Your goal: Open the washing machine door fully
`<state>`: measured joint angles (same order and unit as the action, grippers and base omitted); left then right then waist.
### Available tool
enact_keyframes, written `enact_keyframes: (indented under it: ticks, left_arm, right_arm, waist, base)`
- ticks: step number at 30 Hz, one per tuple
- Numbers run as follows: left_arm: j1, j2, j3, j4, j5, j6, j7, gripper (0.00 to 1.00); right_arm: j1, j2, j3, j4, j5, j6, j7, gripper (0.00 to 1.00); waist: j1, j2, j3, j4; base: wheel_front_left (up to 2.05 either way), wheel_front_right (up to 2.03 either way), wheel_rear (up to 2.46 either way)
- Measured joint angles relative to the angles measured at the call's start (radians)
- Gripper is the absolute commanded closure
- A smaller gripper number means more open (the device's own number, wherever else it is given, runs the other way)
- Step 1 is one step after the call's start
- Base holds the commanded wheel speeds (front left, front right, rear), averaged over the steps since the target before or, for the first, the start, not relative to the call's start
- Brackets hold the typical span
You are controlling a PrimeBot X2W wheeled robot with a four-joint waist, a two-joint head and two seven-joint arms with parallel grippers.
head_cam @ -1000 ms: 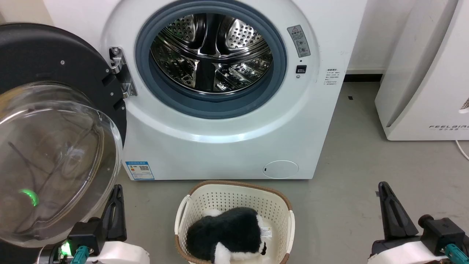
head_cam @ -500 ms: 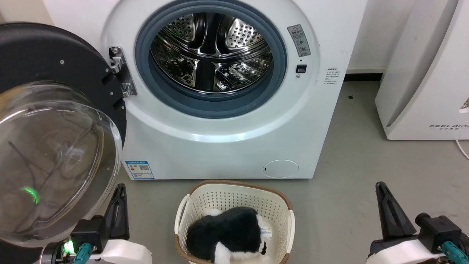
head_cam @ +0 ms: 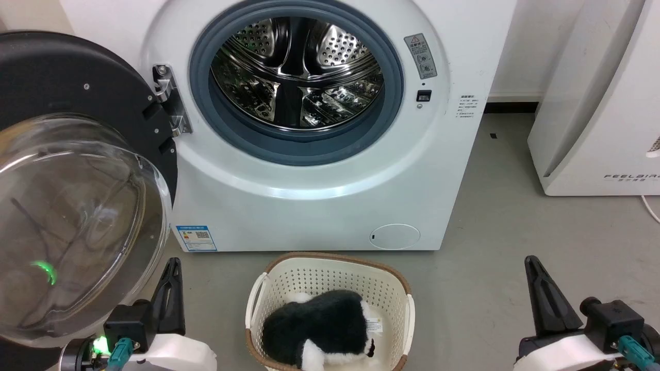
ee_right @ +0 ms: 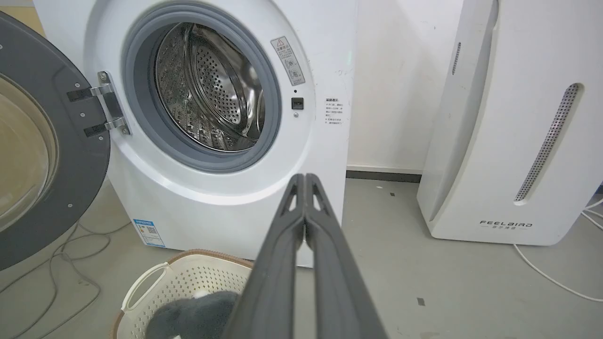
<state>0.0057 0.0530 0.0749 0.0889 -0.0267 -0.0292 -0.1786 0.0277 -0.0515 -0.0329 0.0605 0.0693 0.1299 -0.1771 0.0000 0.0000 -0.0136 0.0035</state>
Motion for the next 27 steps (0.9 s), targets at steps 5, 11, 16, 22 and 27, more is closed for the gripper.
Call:
enact_keyframes:
  ticks: [5, 11, 16, 22, 27]
  left_arm:
    - [0.0, 0.0, -0.003, -0.004, 0.0, 0.0, 0.011, 1.0]
    - [0.0, 0.0, -0.009, -0.01, 0.006, 0.001, 0.021, 1.0]
    - [0.0, 0.0, -0.014, -0.016, 0.006, 0.004, 0.03, 1.0]
    - [0.0, 0.0, -0.02, -0.021, 0.007, 0.004, 0.044, 1.0]
    - [0.0, -0.001, -0.024, -0.025, 0.007, 0.009, 0.057, 1.0]
  right_arm:
    - [0.0, 0.0, 0.002, -0.004, -0.003, 0.0, 0.01, 1.0]
    - [-0.001, 0.0, 0.004, -0.007, -0.009, 0.0, 0.021, 1.0]
    - [-0.001, 0.0, 0.005, -0.009, -0.01, 0.0, 0.033, 1.0]
    - [-0.001, 0.0, 0.007, -0.012, -0.016, 0.0, 0.045, 1.0]
    - [-0.001, 0.0, 0.009, -0.015, -0.024, 0.0, 0.054, 1.0]
  waist:
    - [0.0, 0.0, 0.001, 0.0]
    - [0.0, 0.0, 0.002, 0.0]
    - [0.0, 0.0, 0.003, -0.001]
    - [0.0, 0.0, 0.003, -0.001]
    - [0.0, 0.0, 0.004, -0.001]
  base:
    - [0.0, 0.0, 0.0]
    - [0.0, 0.0, 0.0]
    - [0.0, 0.0, 0.0]
    - [0.0, 0.0, 0.0]
    - [0.0, 0.0, 0.0]
